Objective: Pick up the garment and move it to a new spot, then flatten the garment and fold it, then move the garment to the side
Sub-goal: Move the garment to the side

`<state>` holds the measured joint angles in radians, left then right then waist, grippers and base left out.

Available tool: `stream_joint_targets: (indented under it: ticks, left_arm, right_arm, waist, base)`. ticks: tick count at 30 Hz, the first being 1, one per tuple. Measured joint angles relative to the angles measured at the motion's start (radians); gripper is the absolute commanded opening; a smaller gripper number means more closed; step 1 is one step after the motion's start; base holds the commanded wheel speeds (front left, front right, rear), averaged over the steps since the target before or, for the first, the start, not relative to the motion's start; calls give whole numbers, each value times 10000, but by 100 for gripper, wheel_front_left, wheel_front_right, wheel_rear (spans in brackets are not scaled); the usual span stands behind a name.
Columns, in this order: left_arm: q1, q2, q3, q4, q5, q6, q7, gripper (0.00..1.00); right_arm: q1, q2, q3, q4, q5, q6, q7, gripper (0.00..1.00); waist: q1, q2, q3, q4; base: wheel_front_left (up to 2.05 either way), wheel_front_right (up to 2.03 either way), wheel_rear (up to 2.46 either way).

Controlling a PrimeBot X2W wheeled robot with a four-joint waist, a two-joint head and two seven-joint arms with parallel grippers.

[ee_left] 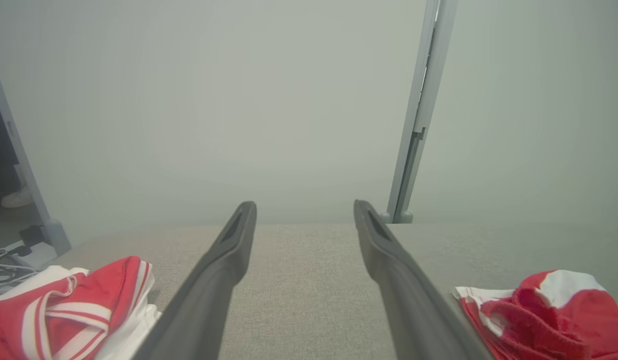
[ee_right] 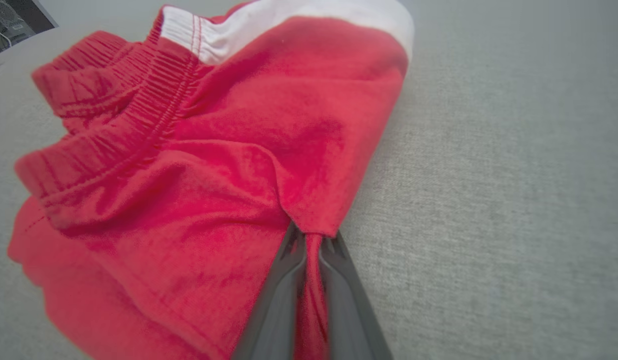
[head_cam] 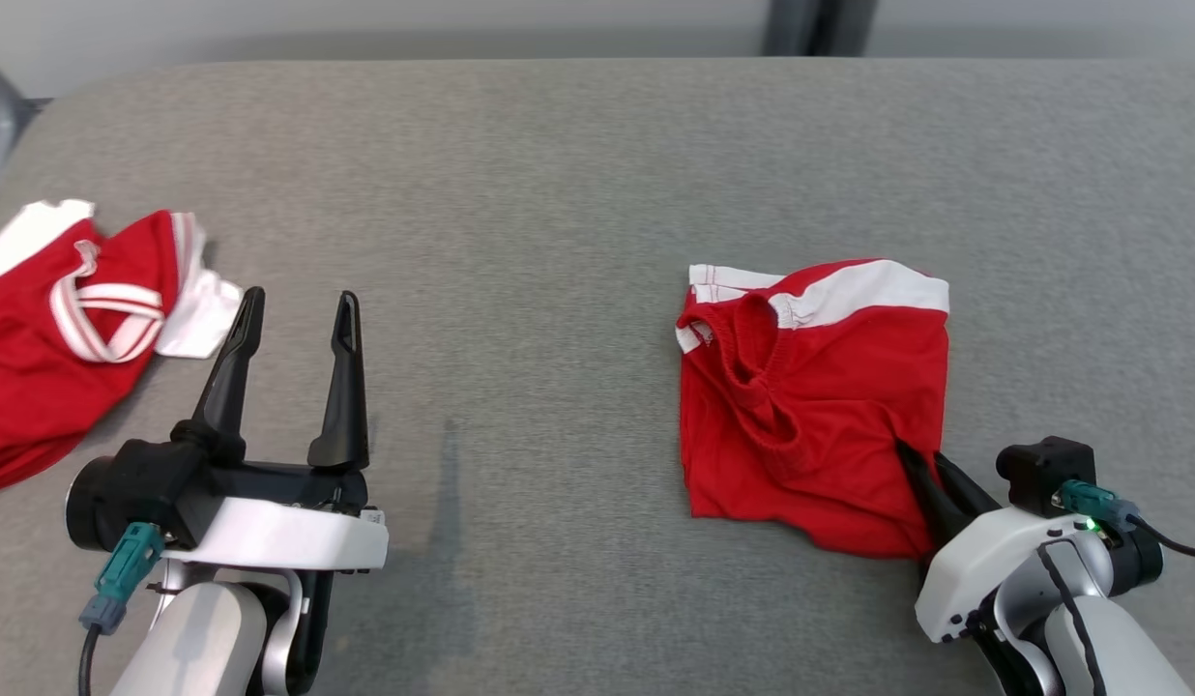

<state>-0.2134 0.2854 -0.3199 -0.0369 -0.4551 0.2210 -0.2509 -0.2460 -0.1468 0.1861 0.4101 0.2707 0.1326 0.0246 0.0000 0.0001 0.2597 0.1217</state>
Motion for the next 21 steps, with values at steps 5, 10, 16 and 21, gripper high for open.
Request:
stream_joint_targets:
  ticks: [5,10,16,21]
  left_arm:
    - [-156,119,-77,-280,146,2,105,100]
    - [-449,242,-213,-646,286,-13,322,100]
    - [-975,397,-454,-1103,514,-111,686,100]
    - [-1316,571,-543,-1388,729,-140,984,100]
  right_arm:
    - [-376,-453,702,-52,198,-2,-138,0]
    - [-1383,-1277,1785,188,389,-6,-493,0]
    - [-2892,-2460,2771,849,700,-4,-1064,0]
    - [-3913,-3434,2708,1582,1022,-6,-1691,0]
  waist:
    - [0,0,232,-734]
    - [0,0,542,-1500]
    - [0,0,1228,-2173]
    - [0,0,1854,-2666]
  base:
    - [0,0,0]
    - [0,0,0]
    - [0,0,0]
    - [0,0,0]
